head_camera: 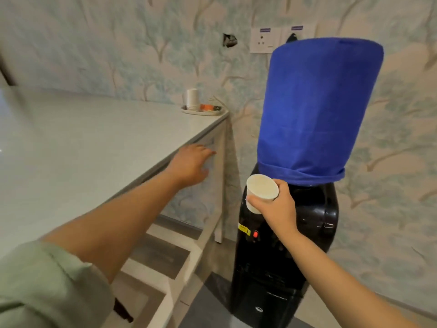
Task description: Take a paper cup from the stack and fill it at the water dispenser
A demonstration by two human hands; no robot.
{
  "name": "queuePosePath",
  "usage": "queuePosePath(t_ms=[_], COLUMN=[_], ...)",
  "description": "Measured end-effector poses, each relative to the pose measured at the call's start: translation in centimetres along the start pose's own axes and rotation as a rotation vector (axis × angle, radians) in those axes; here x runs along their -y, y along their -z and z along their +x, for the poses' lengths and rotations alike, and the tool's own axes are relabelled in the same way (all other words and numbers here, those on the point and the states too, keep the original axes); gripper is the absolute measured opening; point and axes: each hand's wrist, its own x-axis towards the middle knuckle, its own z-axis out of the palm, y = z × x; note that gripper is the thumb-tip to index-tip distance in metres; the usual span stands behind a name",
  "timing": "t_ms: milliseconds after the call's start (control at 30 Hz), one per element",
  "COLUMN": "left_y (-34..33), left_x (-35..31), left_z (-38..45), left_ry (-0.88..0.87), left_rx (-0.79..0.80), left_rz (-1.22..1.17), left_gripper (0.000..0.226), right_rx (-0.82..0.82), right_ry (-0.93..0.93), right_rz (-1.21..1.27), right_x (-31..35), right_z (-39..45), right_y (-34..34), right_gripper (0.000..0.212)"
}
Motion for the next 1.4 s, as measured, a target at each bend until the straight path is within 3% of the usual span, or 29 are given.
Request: queuePosePath(t_ms=[267, 400, 500, 633, 967, 1400], left_y=[4.7, 4.7, 3.8, 3.2, 2.8, 2.5], left_x=[13.8, 19.0, 21.7, 25.2, 25.6, 25.5], left_z=[-4.6, -7.9, -10.5, -12.1, -11.7, -11.5], left_ry=[0.493, 0.681, 0.861, 1.111, 1.052, 1.037], left_rx=[-0.05, -0.169, -0.271, -0.483, -0.491, -0.453], left_rz=[-0.154, -0.301, -0.63, -0.645, -0.658, -0.552], left_gripper=[0.045, 0.04, 0.047, 0.034, 0.032, 0.032], right_rx=[0.088, 0.151, 0.203, 0.293, 0.462, 0.442], right_ry=[0.11, 0.17, 0.192, 0.198, 0.129, 0.095], right_rz=[0.072, 0.148, 0.15, 0.137, 0.072, 0.083], right_x=[9.2, 13.7, 16.7, 19.5, 20.5, 20.5], right_z=[2.7, 3.5, 4.2, 4.5, 3.3, 2.6], right_y=[-7.8, -13.1, -17.8, -23.8, -33.8, -35.0], right_gripper=[0.062, 0.06, 0.063, 0.062, 0.071, 0.079])
